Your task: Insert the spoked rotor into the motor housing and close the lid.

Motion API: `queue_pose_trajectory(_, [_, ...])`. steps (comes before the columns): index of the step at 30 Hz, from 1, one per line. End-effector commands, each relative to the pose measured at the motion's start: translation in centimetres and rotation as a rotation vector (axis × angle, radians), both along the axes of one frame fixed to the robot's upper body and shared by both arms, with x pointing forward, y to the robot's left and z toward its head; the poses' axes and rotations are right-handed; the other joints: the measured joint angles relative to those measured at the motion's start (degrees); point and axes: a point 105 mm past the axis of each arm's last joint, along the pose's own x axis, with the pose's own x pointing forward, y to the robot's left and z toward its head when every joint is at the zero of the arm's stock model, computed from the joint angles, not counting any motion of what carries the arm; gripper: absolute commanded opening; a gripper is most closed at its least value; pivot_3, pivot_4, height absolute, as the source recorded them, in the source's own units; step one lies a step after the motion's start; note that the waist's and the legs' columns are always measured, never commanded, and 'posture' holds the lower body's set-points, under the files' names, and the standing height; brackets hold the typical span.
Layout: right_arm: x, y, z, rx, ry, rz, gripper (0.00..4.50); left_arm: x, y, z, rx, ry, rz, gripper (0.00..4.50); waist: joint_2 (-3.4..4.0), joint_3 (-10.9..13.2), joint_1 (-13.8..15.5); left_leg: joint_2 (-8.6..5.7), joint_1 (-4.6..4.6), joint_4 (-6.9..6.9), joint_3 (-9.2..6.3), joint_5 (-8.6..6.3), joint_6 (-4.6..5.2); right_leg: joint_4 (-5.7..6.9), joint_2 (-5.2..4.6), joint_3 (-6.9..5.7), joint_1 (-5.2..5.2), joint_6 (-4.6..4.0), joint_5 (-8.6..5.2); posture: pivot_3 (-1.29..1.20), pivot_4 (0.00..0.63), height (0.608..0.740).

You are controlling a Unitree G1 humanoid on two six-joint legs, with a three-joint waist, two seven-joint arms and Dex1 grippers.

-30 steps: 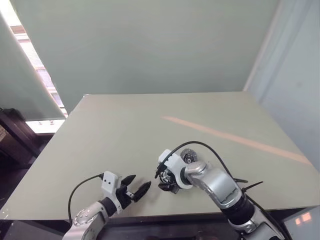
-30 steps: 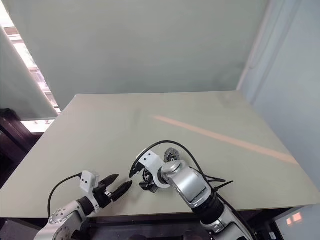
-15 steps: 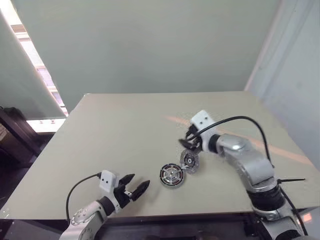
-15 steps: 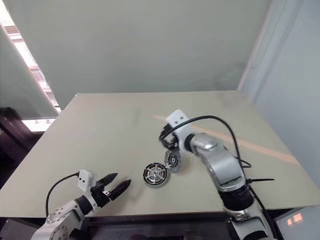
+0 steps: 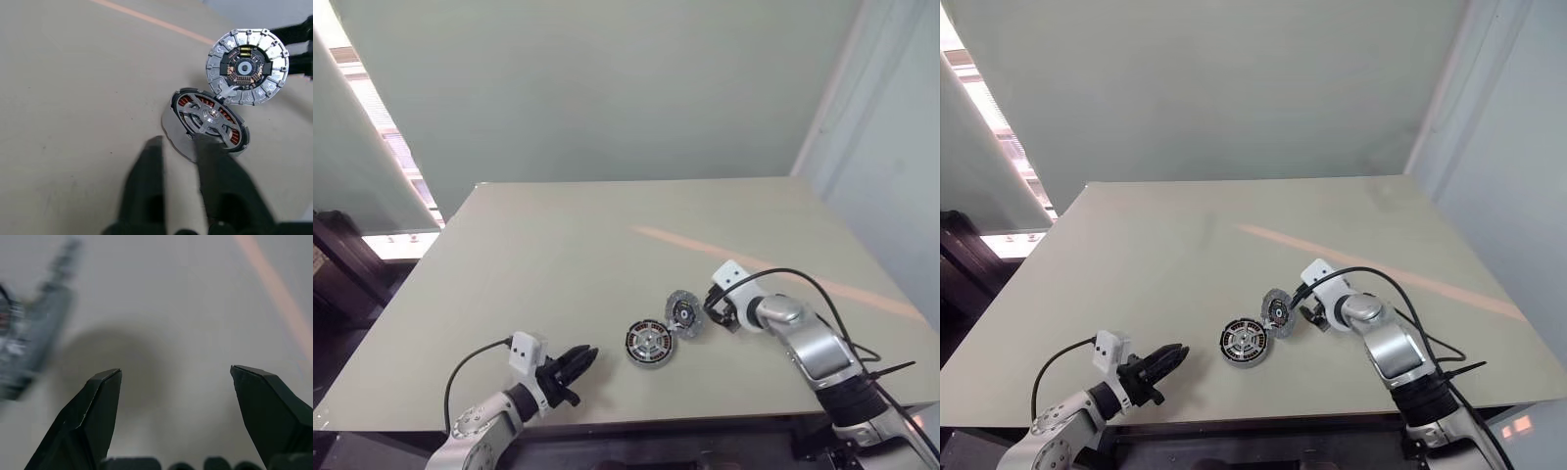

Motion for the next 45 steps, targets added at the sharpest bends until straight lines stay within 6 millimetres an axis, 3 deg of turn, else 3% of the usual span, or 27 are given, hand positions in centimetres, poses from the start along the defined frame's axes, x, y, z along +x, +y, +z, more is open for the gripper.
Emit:
queue_pose_trajectory(1, [-0.7, 3.0, 1.7, 0.147, -0.013, 0.070, 3.91, 0.6, 0.2, 1.9, 0.010, -0.075, -0.005, 0.02, 0.00, 0.00, -0.01, 0.01, 0.00, 0.01, 0.00, 0.00, 0.00, 0.01, 0.01, 0.01, 0.00, -0.01, 0.01, 0.00, 0.000, 0.740])
queue_pose_trajectory(7, [-2.1, 6.6, 1.7, 0.249, 0.039, 0.134, 3.91, 0.7, 0.3, 1.9, 0.018, -0.076, -0.003, 0.02, 0.01, -0.01, 0.01, 0.04, 0.01, 0.06, -0.02, 0.00, -0.01, 0.05, 0.05, 0.00, -0.01, -0.05, 0.04, 0.00, 0.000, 0.740])
queue_pose_trajectory(13, [-2.6, 7.9, 0.7, 0.240, 0.055, 0.173, 3.91, 0.7, 0.2, 1.9, 0.018, -0.079, -0.001, 0.02, 0.03, -0.02, 0.05, 0.04, 0.04, 0.11, -0.02, 0.00, -0.01, 0.09, 0.06, -0.01, 0.02, -0.06, 0.05, 0.00, 0.000, 0.740])
queue_pose_trajectory(26, [-2.1, 6.7, 2.0, 0.415, 0.077, 0.252, 3.91, 0.7, -0.2, 1.7, 0.012, -0.080, -0.006, 0.02, 0.03, -0.03, 0.04, 0.04, 0.03, 0.19, 0.00, 0.00, -0.01, 0.09, 0.08, 0.00, 0.04, -0.05, 0.09, 0.00, 0.000, 0.740])
queue_pose_trajectory(32, [-3.0, 6.7, 3.2, 0.449, 0.026, 0.465, 3.91, 0.7, -0.6, 1.7, 0.008, -0.081, -0.022, 0.02, 0.03, -0.03, -0.02, 0.07, 0.04, 0.23, 0.00, 0.00, 0.00, 0.10, 0.12, 0.00, 0.07, -0.07, 0.11, 0.00, 0.000, 0.740])
queue_pose_trajectory(39, [-4.0, 6.9, 1.7, 0.415, 0.063, 0.640, 3.91, 0.5, -0.8, 1.7, 0.007, -0.077, -0.038, 0.02, 0.03, -0.03, -0.01, 0.11, 0.06, 0.39, 0.01, 0.00, 0.00, 0.11, 0.19, 0.00, 0.13, -0.06, 0.19, 0.00, 0.000, 0.740])
queue_pose_trajectory(45, [-3.3, 7.1, 0.8, 0.384, 0.041, 0.654, 3.91, 0.3, -0.7, 1.7, 0.010, -0.074, -0.043, 0.02, 0.06, -0.02, -0.01, 0.25, 0.06, 0.65, 0.05, 0.00, -0.01, 0.11, 0.38, 0.06, 0.21, -0.08, 0.37, 0.00, 0.000, 0.740])
